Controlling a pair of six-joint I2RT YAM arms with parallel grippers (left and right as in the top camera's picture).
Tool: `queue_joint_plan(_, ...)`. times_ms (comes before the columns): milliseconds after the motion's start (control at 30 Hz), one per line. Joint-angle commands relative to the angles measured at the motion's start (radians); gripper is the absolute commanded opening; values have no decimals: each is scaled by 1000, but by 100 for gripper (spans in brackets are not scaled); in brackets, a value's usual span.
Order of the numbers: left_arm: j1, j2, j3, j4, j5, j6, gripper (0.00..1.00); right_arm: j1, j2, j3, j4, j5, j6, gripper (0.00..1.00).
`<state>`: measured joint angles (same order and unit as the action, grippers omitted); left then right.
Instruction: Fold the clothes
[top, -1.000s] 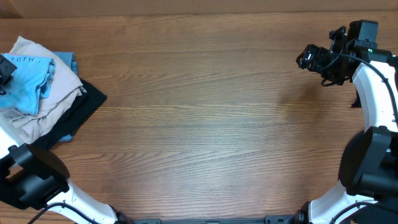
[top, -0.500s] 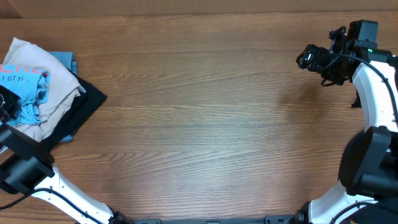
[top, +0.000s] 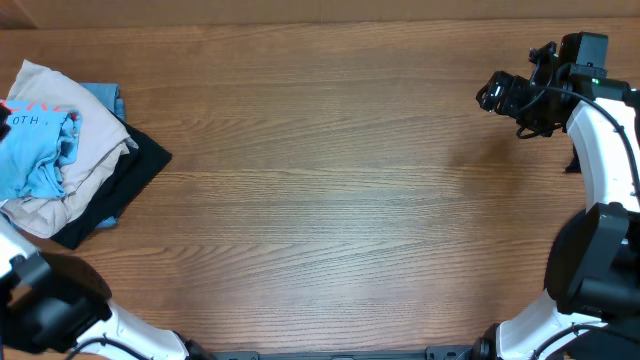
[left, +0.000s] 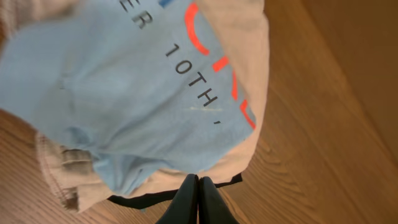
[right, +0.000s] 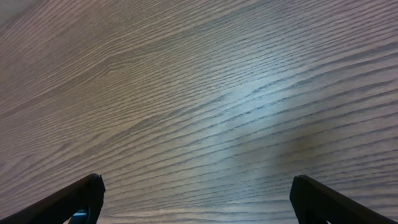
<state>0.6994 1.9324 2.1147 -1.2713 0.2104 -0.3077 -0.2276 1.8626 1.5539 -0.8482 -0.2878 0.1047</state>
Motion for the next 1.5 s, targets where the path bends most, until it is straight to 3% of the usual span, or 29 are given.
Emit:
queue_joint_plan(0,-25,101,-5,8,16,26,4,2,-5,11,5,4,3,100)
queue_joint_plan(300,-111,385,-5,77,66,155,4,2,-5,11,5,4,3,100)
queue_joint_plan(500,-88,159,68,76,115,131,6,2,-5,11,5,4,3,100)
queue_joint_plan(567,-43,87,68,66,103,117,21,2,-5,11,5,4,3,100)
queue_joint_plan(633,34,72,68,56,254,174,17,2,-5,11,5,4,3,100)
queue_joint_plan(667,98,88,63,42,438,280,17,2,-5,11,5,4,3,100)
queue_joint_plan(700,141,106,60,26,531,350,15,2,-5,11,5,4,3,100)
queue_joint_plan(800,242,194,11,-12,679,548,5,2,-5,11,5,4,3,100)
queue_joint_plan(867,249,264,-6,-6,772,635,4,2,-5,11,5,4,3,100)
queue_joint_plan(1100,269,494,-6,20,812,732,6,2,-5,11,5,4,3,100)
queue_joint_plan(1233,267,470,13,11,1029,734,7,2,-5,11,5,3,3,100)
queue_joint_plan(1400,200,237,23,-6,1073,710,6,2,-5,11,5,4,3,100)
queue_joint_plan(1467,122,116,23,-3,1056,690,16,2,-5,11,5,4,3,100)
